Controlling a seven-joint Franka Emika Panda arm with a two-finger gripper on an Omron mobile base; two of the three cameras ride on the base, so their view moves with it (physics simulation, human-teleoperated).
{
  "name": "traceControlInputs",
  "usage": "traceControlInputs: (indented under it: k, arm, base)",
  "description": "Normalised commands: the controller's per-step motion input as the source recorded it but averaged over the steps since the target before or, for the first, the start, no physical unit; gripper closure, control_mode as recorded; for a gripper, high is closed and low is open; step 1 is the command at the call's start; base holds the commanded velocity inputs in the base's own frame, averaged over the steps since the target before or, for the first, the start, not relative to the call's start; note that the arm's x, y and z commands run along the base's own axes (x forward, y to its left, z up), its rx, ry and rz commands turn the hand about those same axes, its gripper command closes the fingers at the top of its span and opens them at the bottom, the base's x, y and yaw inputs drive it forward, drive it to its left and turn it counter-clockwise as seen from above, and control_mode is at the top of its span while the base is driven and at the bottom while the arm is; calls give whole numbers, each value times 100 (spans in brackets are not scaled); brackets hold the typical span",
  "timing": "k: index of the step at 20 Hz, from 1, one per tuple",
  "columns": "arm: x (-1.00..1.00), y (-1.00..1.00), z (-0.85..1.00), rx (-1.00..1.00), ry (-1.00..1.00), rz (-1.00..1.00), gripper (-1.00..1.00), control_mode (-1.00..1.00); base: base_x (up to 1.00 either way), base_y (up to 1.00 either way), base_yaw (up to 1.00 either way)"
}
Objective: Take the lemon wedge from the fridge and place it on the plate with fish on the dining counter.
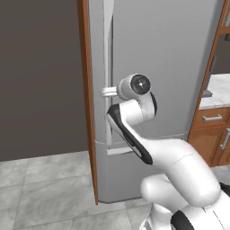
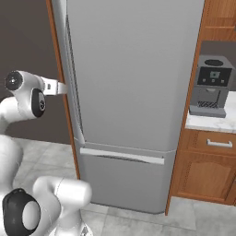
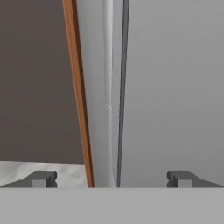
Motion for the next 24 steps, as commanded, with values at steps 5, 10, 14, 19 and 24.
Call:
traceControlInputs:
  k: [5,10,14,19,24]
  arm:
    - [49,20,-2,-1,0,-1,-100,-100]
    - [49,11,-8,-1,0,-1,-100,-100]
    - [61,0,-9,0,0,-1,-100,-100]
    - [58,0,-7,0,0,0,-100,-100]
    - [63,0,-4,0,0,-1,-100,-100]
  base:
    - [0,0,0]
    - [0,0,0]
    - [0,0,0]
    - [0,0,0]
    - [0,0,0]
